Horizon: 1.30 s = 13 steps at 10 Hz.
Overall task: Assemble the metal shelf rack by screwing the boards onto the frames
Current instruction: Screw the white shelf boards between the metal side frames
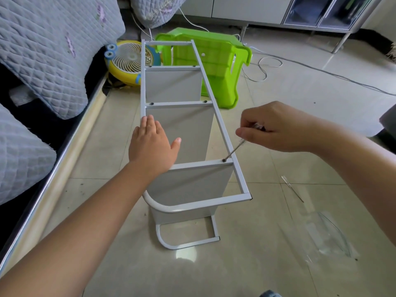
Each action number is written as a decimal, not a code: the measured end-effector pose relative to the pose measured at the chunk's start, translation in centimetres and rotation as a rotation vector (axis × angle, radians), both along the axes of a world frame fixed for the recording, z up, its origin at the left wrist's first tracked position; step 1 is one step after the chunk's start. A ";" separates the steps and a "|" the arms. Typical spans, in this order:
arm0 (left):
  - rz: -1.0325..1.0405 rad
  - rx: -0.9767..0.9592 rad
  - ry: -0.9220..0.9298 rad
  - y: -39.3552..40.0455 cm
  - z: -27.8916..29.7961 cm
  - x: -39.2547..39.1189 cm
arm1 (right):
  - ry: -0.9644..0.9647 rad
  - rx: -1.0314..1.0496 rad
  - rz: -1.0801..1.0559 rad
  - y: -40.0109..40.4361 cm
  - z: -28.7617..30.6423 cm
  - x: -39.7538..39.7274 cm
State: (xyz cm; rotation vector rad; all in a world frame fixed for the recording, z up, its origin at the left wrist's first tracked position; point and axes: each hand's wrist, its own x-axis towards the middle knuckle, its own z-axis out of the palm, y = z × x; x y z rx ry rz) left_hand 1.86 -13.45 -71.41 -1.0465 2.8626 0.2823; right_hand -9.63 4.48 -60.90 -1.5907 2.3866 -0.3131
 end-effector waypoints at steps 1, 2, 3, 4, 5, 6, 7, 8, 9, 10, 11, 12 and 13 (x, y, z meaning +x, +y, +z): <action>0.008 -0.007 -0.001 0.0 0.0 0.1 | -0.082 0.132 0.028 -0.6 1.3 0.4; 0.014 0.003 -0.004 0.0 0.1 0.1 | 0.137 0.250 0.068 -0.9 2.1 0.7; 0.014 0.008 -0.009 0.0 0.1 0.1 | 0.419 0.298 0.082 -1.6 2.4 1.1; 0.013 -0.002 -0.010 0.1 0.0 0.0 | 0.548 0.339 0.074 -2.0 2.0 1.5; 0.005 -0.014 -0.009 0.0 0.0 0.0 | 0.522 0.350 0.104 -1.7 1.9 1.8; 0.001 -0.022 -0.009 0.1 0.0 0.1 | 0.478 0.461 0.186 -1.5 2.4 1.8; 0.002 -0.018 -0.012 0.0 0.0 0.0 | 0.454 0.455 0.244 -2.0 2.4 1.6; 0.005 -0.019 -0.015 0.0 0.0 0.0 | 0.457 0.476 0.156 -3.1 2.4 0.7; -0.002 -0.021 -0.026 0.1 0.0 -0.1 | 0.381 0.505 0.116 -3.1 2.1 0.2; 0.004 -0.025 -0.022 -0.1 -0.1 -0.1 | 0.459 0.554 0.197 -3.2 2.3 1.8; 0.000 -0.027 -0.013 0.0 0.0 -0.2 | 0.576 0.546 0.293 -4.0 2.5 3.4; 0.000 -0.026 -0.005 0.1 0.0 -0.2 | 0.499 0.563 0.205 -5.2 2.7 3.1; -0.005 -0.017 -0.005 0.0 -0.1 -0.1 | 0.301 0.635 -0.026 -6.4 2.5 1.4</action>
